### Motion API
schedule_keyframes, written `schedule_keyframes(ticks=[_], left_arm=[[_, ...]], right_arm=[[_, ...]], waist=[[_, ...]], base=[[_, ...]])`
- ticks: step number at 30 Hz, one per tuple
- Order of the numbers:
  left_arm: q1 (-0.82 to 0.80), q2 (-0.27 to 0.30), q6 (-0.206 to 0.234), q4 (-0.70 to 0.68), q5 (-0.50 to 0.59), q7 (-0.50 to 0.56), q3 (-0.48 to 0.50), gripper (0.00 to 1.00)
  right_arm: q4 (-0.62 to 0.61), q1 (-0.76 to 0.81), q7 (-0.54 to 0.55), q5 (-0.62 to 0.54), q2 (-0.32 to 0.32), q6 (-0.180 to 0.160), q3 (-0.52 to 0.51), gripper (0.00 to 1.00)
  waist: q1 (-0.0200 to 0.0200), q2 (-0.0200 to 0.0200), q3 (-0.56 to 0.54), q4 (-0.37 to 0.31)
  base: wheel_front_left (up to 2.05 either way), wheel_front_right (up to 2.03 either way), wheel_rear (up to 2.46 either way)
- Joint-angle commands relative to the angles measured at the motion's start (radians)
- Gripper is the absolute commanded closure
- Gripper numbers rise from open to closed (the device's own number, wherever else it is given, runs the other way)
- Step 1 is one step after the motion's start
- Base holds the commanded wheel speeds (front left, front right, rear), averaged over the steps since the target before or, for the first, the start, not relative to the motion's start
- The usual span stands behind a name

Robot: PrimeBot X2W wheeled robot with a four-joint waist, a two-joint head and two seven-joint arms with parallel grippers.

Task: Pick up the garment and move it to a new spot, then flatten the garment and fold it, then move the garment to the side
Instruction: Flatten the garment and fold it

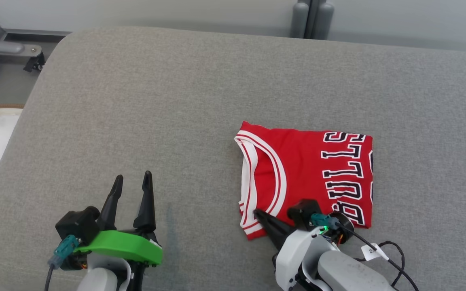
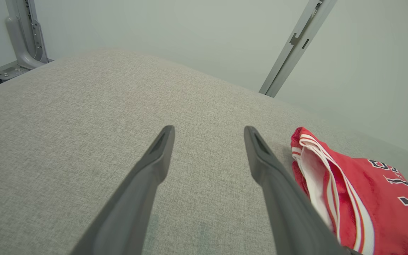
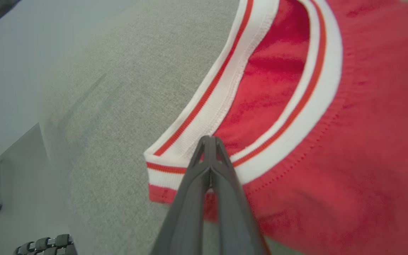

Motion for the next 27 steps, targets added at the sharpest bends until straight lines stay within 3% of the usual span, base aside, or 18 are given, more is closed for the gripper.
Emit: schedule_keyframes(ticks=[1,9,14,17,19,20,21,22,23,27], left_arm=[[-0.011,-0.002,-0.005,0.001,0.007,-0.003,0.005,0.0],[-0.024,-0.003,-0.014,0.015,0.015,-0.003,0.006,0.0],[-0.028,0.004,-0.016,0.007,0.027,-0.003,0.008,0.0],[-0.029,0.002,-0.016,-0.007,0.037,-0.003,0.017,0.0],[-0.028,-0.003,-0.016,-0.017,0.046,-0.003,0.023,0.0],[-0.026,-0.005,-0.017,-0.021,0.055,-0.003,0.022,0.0],[-0.024,-0.005,-0.018,-0.023,0.061,-0.003,0.023,0.0],[-0.021,-0.008,-0.02,-0.024,0.068,-0.003,0.022,0.0],[-0.018,-0.011,-0.02,-0.025,0.071,-0.003,0.024,0.0],[-0.01,-0.025,-0.025,-0.027,0.091,-0.003,0.03,0.0]], right_arm=[[0.007,-0.016,0.0,0.014,-0.003,-0.001,0.024,1.0],[0.024,-0.075,0.002,0.081,-0.004,-0.001,0.153,1.0],[0.022,-0.11,-0.011,0.061,-0.004,-0.001,0.127,1.0],[-0.002,-0.118,-0.015,0.04,-0.003,-0.001,0.06,1.0],[-0.03,-0.119,-0.015,0.011,-0.004,-0.001,-0.008,0.84],[-0.049,-0.112,-0.015,-0.01,-0.004,-0.001,-0.054,0.66],[-0.065,-0.104,-0.015,-0.027,-0.004,-0.001,-0.086,0.56],[-0.086,-0.093,-0.015,-0.052,-0.004,-0.001,-0.131,0.04],[-0.102,-0.084,-0.015,-0.074,-0.003,-0.001,-0.166,0.0],[-0.179,-0.038,-0.016,-0.187,-0.003,-0.001,-0.32,0.0]], waist=[[0.0,0.0,0.006,0.013],[0.0,0.0,0.006,0.022],[0.0,0.0,-0.003,-0.001],[0.0,0.0,-0.019,-0.026],[0.0,0.0,-0.029,-0.046],[0.0,0.0,-0.035,-0.056],[0.0,0.0,-0.04,-0.066],[0.0,0.0,-0.046,-0.077],[0.0,0.0,-0.052,-0.086],[0.0,0.0,-0.074,-0.123]], base=[[0.0,0.0,0.0],[0.0,0.0,0.0],[0.0,0.0,0.0],[0.0,0.0,0.0],[0.0,0.0,0.0],[0.0,0.0,0.0],[0.0,0.0,0.0],[0.0,0.0,0.0],[0.0,0.0,0.0],[0.0,0.0,0.0]])
